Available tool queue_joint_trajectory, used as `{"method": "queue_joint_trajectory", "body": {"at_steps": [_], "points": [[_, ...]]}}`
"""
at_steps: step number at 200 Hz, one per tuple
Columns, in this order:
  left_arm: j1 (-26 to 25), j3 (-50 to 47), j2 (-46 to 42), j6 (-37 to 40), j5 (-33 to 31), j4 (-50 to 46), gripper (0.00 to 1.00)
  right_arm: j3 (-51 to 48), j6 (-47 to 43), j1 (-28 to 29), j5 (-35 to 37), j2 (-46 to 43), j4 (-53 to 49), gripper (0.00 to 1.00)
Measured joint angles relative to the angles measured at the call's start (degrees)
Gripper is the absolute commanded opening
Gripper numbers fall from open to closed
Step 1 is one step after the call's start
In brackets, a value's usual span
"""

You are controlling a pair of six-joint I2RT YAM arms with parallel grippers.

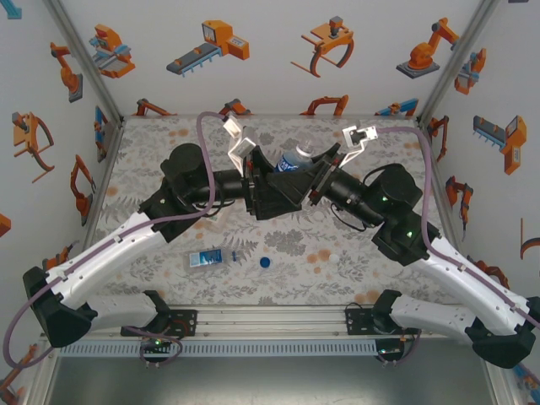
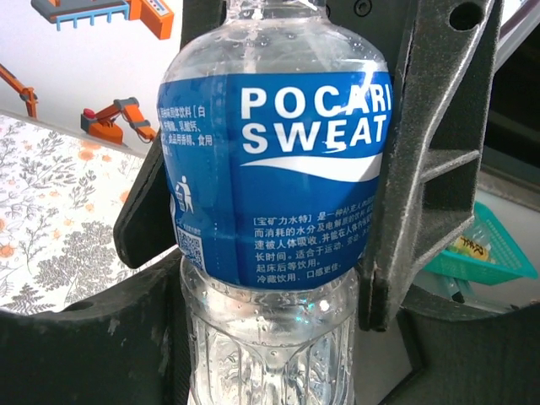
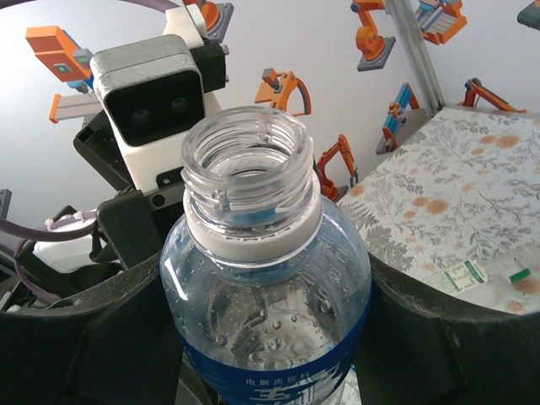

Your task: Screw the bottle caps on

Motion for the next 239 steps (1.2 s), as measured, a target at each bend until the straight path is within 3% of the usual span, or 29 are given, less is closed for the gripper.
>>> {"method": "queue_joint_trajectory", "body": {"at_steps": [14, 30, 89, 140, 206, 239], "points": [[-0.13, -0.52, -0.61, 0.48, -0.87, -0.83, 0.49, 0.0, -0.26, 0.07, -0.04, -0.09, -0.7, 0.7], [0.04, -1.07, -1.86, 2.14, -2.62, -3.28, 0.47, 0.5, -1.38, 0.09, 1.33, -0.42, -2.93, 0.75], [5.01, -5.2, -11.15, 8.15, -12.0, -17.42, 0.4, 5.81, -7.28, -0.07, 7.28, -1.33, -13.84, 0.75], [13.99, -10.03, -22.01, 11.34, -18.88, -29.38, 0.21, 5.88, -8.68, -0.68, 13.6, 1.81, -25.38, 0.75], [25.97, -11.61, -26.45, 13.79, -16.22, -38.73, 0.0, -4.59, -4.96, -8.11, 14.73, 5.86, -35.89, 0.73], [29.46, -12.17, -23.76, 16.13, -12.28, -41.4, 0.0, -8.79, -2.14, -13.0, 12.98, 9.22, -40.72, 0.7]]}}
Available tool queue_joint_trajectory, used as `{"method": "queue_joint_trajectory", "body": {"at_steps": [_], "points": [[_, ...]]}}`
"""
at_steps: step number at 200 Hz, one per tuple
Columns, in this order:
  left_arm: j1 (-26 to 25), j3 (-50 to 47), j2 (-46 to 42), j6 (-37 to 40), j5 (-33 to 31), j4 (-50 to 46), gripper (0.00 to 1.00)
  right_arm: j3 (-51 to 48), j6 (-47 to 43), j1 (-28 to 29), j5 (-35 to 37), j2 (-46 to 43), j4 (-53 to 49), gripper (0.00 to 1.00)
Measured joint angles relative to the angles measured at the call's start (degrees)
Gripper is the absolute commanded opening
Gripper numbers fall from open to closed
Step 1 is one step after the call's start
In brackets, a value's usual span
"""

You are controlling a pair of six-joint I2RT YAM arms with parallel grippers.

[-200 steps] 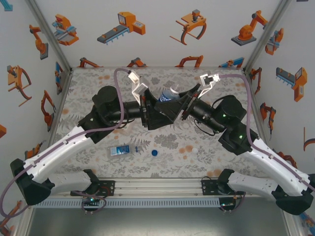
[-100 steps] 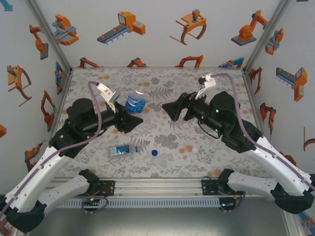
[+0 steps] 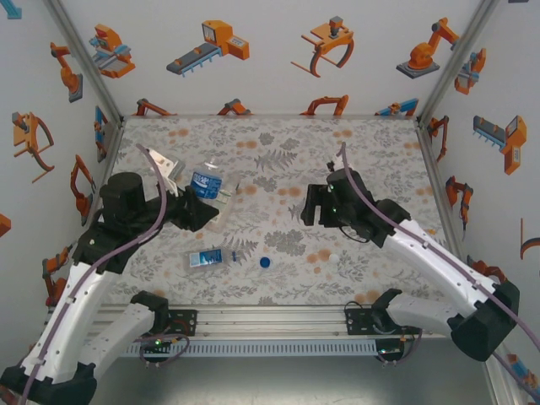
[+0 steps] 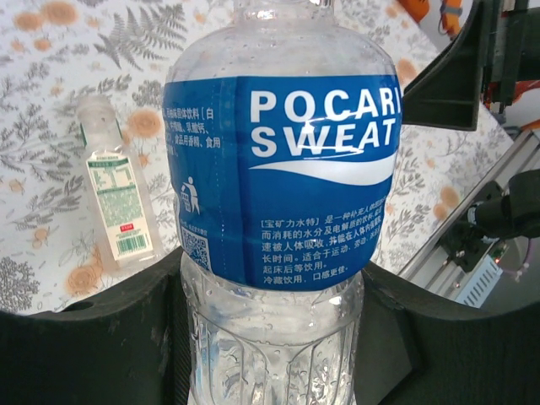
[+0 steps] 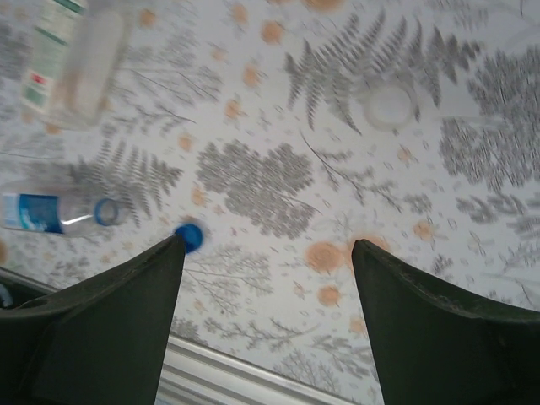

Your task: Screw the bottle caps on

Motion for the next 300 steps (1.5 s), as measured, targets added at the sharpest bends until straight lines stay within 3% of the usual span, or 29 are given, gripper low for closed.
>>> {"method": "queue_joint_trajectory", "body": {"at_steps": [35, 70, 110, 165, 215, 267, 300], "points": [[1.49, -0.59, 3.15, 4.87, 1.88, -2.58, 0.0, -5.31, 2.14, -2.97, -1.25, 3.17, -3.69, 0.62], [1.55, -4.02, 2.73, 9.09, -1.11, -2.38, 0.0, -9.66, 2.84, -4.15, -1.22, 5.33, -4.85, 0.6], [1.73, -13.16, -1.07, 9.6, -5.77, -0.26, 0.01, -12.87, 3.69, -4.15, -0.55, 8.74, -4.39, 0.55], [1.73, -13.86, -2.23, 9.68, -8.7, 2.27, 0.01, -17.35, 5.03, -4.22, -0.13, 11.39, 0.02, 0.47], [1.73, -13.86, -1.46, 9.68, -8.74, 2.89, 0.02, -17.55, 5.42, -4.22, 0.11, 12.39, 1.9, 0.39], [1.73, -13.86, -0.85, 9.66, -8.72, 3.67, 0.05, -15.1, 5.33, -3.96, 0.07, 14.8, 1.53, 0.36], [1.73, -13.86, -0.13, 9.66, -8.72, 3.67, 0.07, -9.75, 5.33, -0.48, 0.09, 18.91, 1.51, 0.36]]}}
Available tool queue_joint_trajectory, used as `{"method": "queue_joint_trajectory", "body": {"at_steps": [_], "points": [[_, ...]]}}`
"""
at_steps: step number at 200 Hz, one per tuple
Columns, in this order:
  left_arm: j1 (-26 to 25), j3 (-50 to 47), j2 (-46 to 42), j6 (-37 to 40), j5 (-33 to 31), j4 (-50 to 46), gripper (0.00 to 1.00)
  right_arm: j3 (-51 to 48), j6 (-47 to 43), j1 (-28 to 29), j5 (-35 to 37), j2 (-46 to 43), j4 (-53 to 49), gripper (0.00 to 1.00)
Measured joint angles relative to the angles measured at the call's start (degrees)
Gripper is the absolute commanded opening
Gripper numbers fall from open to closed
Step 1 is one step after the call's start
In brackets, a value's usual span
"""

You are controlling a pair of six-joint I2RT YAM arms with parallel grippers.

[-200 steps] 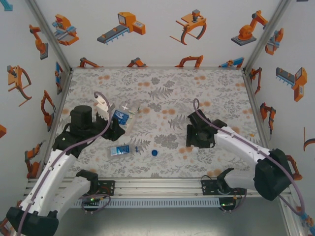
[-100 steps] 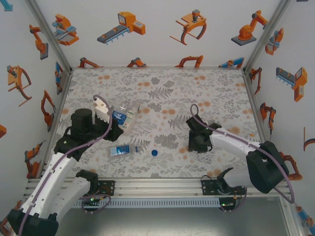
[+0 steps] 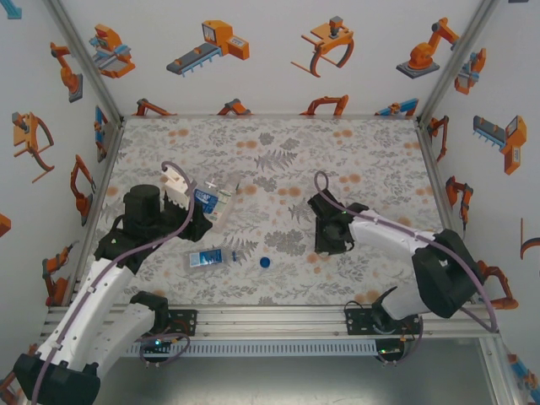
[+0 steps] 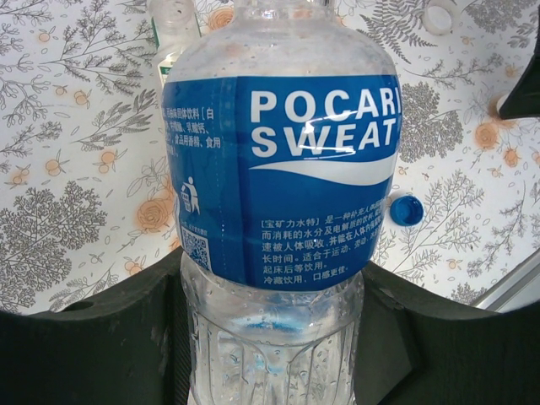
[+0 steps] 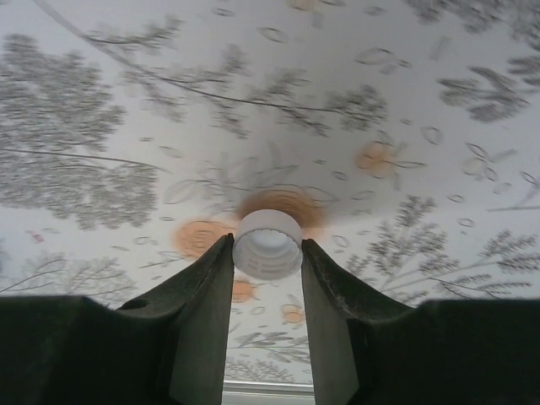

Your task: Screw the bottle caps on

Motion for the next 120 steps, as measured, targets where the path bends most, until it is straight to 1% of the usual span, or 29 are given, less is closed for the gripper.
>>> {"method": "queue_joint_trajectory", "body": {"at_steps": [40, 64, 95, 120], "points": [[0.02, 0.0, 0.11, 0.0, 0.0, 0.0, 0.08, 8.13, 0.02, 6.4, 0.24, 7.15, 0.11, 0.36], [0.02, 0.0, 0.11, 0.02, 0.0, 0.0, 0.08, 11.34, 0.02, 9.14, 0.2, 11.19, 0.35, 0.36], [0.02, 0.0, 0.11, 0.02, 0.0, 0.0, 0.08, 12.31, 0.07, 10.14, 0.17, 14.12, 0.7, 0.36], [0.02, 0.0, 0.11, 0.02, 0.0, 0.0, 0.09, 12.72, 0.04, 10.12, 0.2, 14.75, 0.46, 0.39]]}}
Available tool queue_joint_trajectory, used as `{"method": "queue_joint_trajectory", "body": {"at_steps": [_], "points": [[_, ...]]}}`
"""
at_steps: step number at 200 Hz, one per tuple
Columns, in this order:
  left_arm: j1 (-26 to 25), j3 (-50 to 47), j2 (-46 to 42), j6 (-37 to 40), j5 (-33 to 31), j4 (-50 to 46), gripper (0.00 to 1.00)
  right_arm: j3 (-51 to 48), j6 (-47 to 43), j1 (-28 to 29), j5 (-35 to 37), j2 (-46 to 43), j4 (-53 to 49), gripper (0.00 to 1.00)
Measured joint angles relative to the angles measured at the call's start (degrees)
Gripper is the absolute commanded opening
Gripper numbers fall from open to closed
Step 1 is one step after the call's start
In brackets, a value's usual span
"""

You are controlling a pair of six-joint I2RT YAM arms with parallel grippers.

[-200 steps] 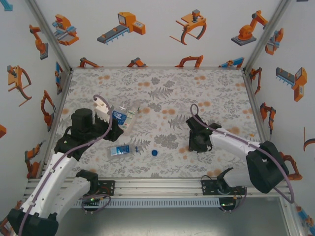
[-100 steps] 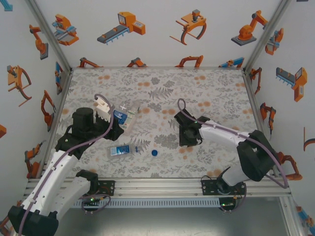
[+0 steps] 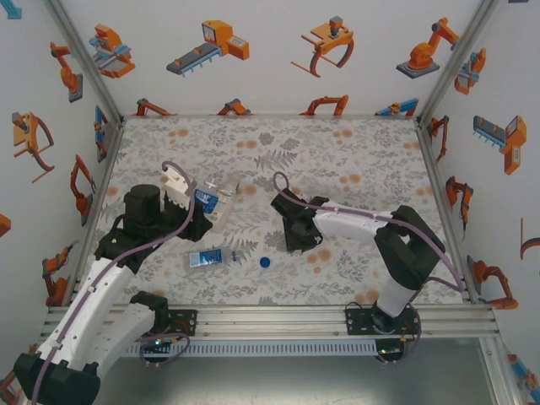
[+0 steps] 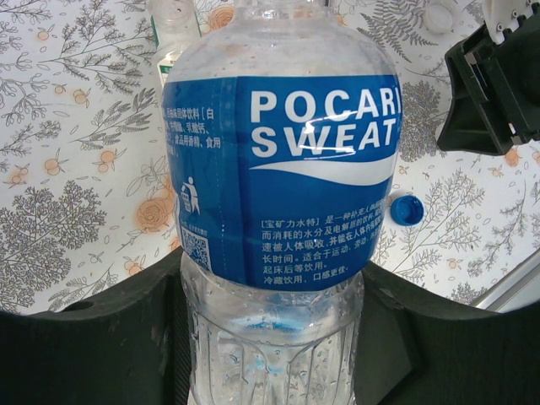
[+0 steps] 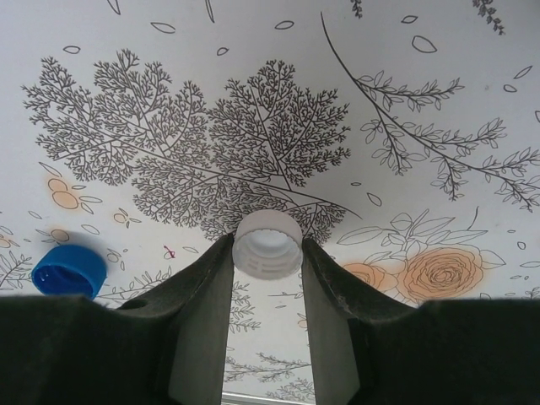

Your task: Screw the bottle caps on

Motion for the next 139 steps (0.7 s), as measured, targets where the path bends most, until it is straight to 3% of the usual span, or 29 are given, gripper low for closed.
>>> {"method": "queue_joint_trajectory", "body": {"at_steps": [139], "points": [[0.0, 0.0, 0.2, 0.0, 0.0, 0.0, 0.1, 1.97, 0.0, 0.0, -0.02, -1.81, -1.29, 0.41]]}}
